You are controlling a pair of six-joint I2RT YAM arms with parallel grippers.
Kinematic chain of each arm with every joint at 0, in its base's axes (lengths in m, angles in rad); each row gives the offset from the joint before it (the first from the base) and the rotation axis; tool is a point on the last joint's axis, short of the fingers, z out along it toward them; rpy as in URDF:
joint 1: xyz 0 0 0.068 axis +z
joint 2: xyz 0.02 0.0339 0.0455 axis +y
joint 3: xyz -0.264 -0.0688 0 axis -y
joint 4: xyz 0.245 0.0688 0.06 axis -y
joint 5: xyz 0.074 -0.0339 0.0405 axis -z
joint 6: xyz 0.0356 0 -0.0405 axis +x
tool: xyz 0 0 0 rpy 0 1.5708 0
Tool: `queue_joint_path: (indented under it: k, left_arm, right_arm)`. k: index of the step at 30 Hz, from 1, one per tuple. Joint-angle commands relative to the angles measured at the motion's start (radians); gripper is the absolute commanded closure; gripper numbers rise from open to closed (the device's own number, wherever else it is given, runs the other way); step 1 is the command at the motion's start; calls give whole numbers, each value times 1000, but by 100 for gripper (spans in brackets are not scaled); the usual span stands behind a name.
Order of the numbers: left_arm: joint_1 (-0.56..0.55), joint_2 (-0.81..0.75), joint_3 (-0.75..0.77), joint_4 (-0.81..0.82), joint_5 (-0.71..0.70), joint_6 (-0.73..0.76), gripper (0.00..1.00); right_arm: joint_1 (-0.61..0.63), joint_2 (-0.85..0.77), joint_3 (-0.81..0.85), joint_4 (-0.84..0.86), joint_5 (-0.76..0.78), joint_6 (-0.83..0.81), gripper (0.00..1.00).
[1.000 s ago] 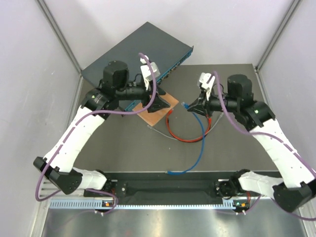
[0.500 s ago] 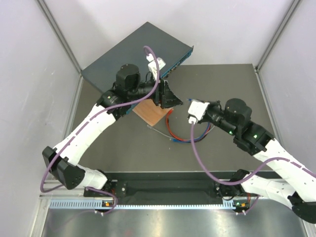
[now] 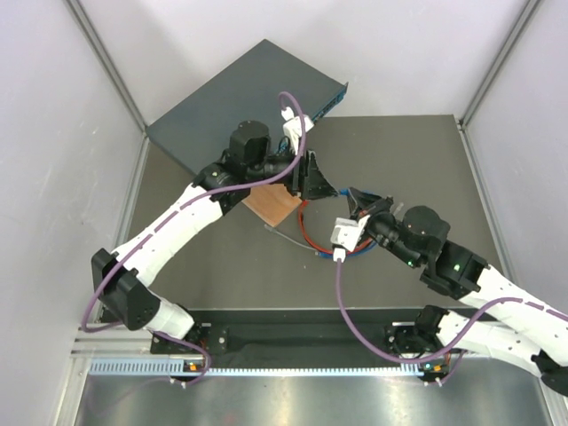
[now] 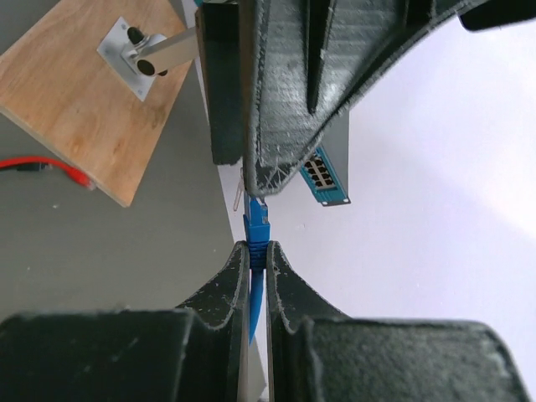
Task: Insert the plug into the switch port
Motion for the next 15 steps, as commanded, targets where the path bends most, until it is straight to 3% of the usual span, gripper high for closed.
queue_joint_path:
  k: [1,9,13,15]
  left_arm:
    - [-25,0,11,58,24,20,35]
    - [-47,19,9,57,21,46,51]
    - [-49,28,25,49,19,55,65]
    - [-52,33,26,41,16,66,77]
  right_arm:
    - [27,-11,2,70,31,-58,100]
    - [64,-17,-17,61,34,-103,100]
    - [85,-28,-32,47,23,-138,100]
    - [104,-35,-49,59,28,-152,100]
